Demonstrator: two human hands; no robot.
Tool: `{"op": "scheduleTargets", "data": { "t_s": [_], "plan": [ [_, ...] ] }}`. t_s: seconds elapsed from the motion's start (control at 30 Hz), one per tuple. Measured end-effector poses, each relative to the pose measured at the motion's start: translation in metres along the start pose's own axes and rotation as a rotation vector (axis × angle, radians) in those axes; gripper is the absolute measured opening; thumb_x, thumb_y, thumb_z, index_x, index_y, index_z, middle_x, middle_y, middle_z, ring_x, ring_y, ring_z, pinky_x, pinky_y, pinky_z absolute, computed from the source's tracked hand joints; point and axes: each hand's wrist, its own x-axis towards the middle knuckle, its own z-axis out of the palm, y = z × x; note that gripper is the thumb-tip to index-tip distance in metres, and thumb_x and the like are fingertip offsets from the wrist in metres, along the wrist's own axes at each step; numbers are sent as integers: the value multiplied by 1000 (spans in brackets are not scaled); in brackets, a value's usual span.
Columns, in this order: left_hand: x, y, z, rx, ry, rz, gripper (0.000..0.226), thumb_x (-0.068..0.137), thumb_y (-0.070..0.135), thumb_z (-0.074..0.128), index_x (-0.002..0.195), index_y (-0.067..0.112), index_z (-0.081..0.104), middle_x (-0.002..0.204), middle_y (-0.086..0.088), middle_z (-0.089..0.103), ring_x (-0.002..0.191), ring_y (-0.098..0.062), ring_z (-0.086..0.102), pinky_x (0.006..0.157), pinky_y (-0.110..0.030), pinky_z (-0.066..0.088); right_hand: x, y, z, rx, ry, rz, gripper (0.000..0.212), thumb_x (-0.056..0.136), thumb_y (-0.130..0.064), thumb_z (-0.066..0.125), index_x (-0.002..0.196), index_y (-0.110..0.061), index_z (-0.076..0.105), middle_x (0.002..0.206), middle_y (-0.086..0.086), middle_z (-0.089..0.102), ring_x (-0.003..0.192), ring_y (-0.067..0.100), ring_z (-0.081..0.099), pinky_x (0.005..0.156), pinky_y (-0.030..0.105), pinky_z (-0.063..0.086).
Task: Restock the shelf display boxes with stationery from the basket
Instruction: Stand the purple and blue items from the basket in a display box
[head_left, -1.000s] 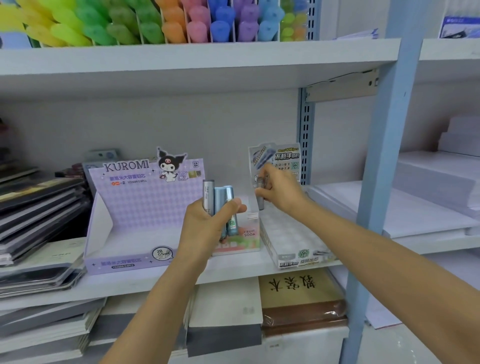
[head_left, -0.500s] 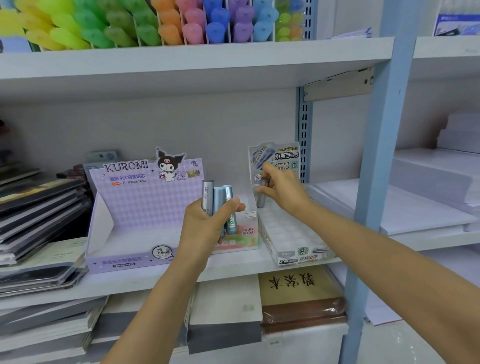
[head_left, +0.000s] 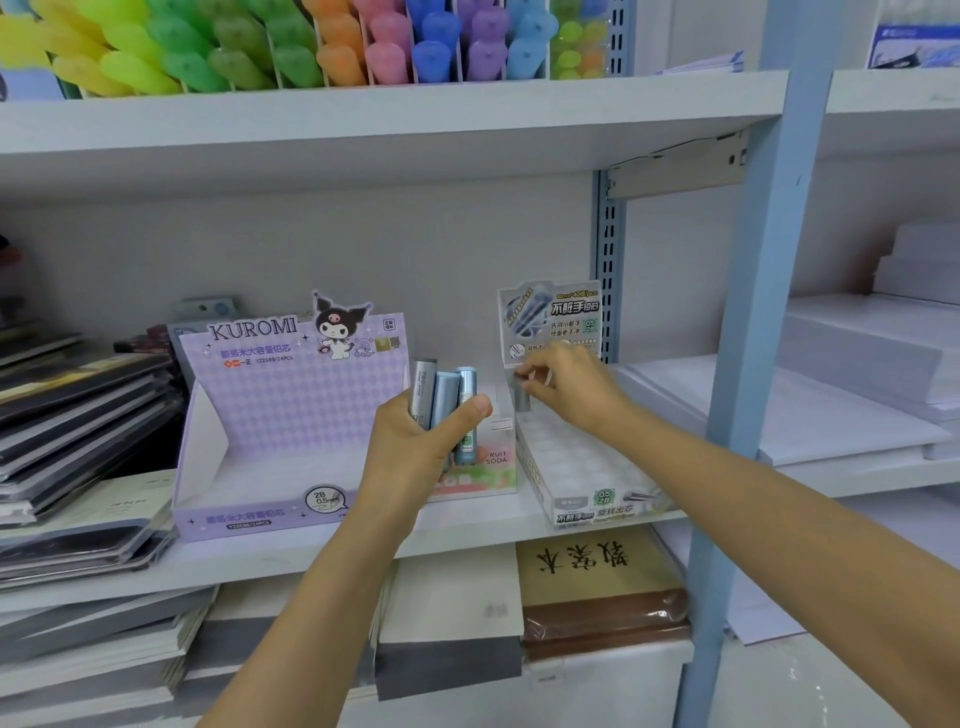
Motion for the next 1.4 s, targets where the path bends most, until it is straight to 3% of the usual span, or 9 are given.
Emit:
{"op": "scheduleTargets", "data": {
  "t_s": [0.1, 0.17, 0.3, 0.4, 0.6, 0.73, 0.9, 1.17, 1.4],
  "plan": [
    [-3, 4, 1, -1, 19, 26, 42, 62, 50, 74, 93, 23, 65, 79, 1, 66, 70, -5, 67, 57, -20, 55, -3, -5, -10, 138, 42, 70, 23, 92, -22, 64, 114, -15, 68, 96, 1, 64, 74, 8, 52, 70, 24, 45],
    [-5, 8, 3, -4, 15, 58, 36, 63, 47, 75, 88, 23, 65, 70, 5, 62, 61, -1, 64, 52, -15, 50, -8, -17, -25, 482, 83, 112, 21, 94, -22, 61, 112, -13, 66, 92, 0, 62, 69, 10, 54, 61, 25, 48],
    [-8, 15, 10, -15, -63, 101, 18, 76, 32, 77, 82, 21, 64, 58, 12, 62, 54, 1, 61, 48, -13, 47, -26, -49, -58, 966, -194, 43, 36, 91, -40, 58, 117, -16, 65, 88, -5, 66, 68, 13, 60, 59, 26, 53],
    [-13, 19, 18, -3, -99, 108, 19, 79, 27, 77, 87, 15, 66, 69, 1, 69, 54, -1, 61, 46, -13, 44, -36, -63, -66, 920, -303, -42, 32, 90, -34, 62, 115, -15, 67, 100, 9, 69, 86, 29, 64, 77, 36, 56],
    [-21, 21, 23, 71, -164, 65, 16, 80, 21, 78, 88, 15, 66, 80, -12, 70, 59, -8, 65, 47, -16, 47, -45, -62, -68, 908, -319, -39, 12, 90, -22, 66, 99, -17, 71, 92, 0, 64, 91, 16, 57, 88, 34, 48],
    [-21, 22, 20, 147, -161, 66, 21, 81, 21, 77, 94, 10, 66, 85, -21, 68, 64, -17, 63, 53, -21, 51, -48, -63, -69, 971, -197, -34, 7, 92, -19, 62, 91, -22, 68, 83, -8, 65, 81, 8, 59, 77, 21, 50],
    [-24, 22, 15, -124, -90, -78, 13, 89, 22, 68, 95, 12, 63, 70, -1, 69, 49, -4, 59, 40, -15, 40, -46, -56, -74, 1263, 166, 114, 15, 93, -1, 54, 85, -13, 53, 66, 6, 68, 51, 16, 59, 55, 28, 47],
    [-20, 23, 23, -422, -5, -68, 22, 81, 31, 74, 75, 15, 61, 56, 2, 55, 45, -9, 49, 41, -19, 37, -71, -50, -47, 1208, -309, 83, 18, 87, 2, 61, 85, -11, 48, 84, 18, 73, 63, 23, 68, 61, 25, 53],
    [-17, 19, 26, -298, 13, -9, 30, 78, 32, 78, 76, 9, 59, 54, -3, 54, 43, -13, 51, 44, -21, 46, -72, -48, -51, 1050, -387, 36, 16, 87, -1, 64, 85, -11, 51, 86, 18, 72, 72, 24, 69, 71, 31, 51]
  ]
}}
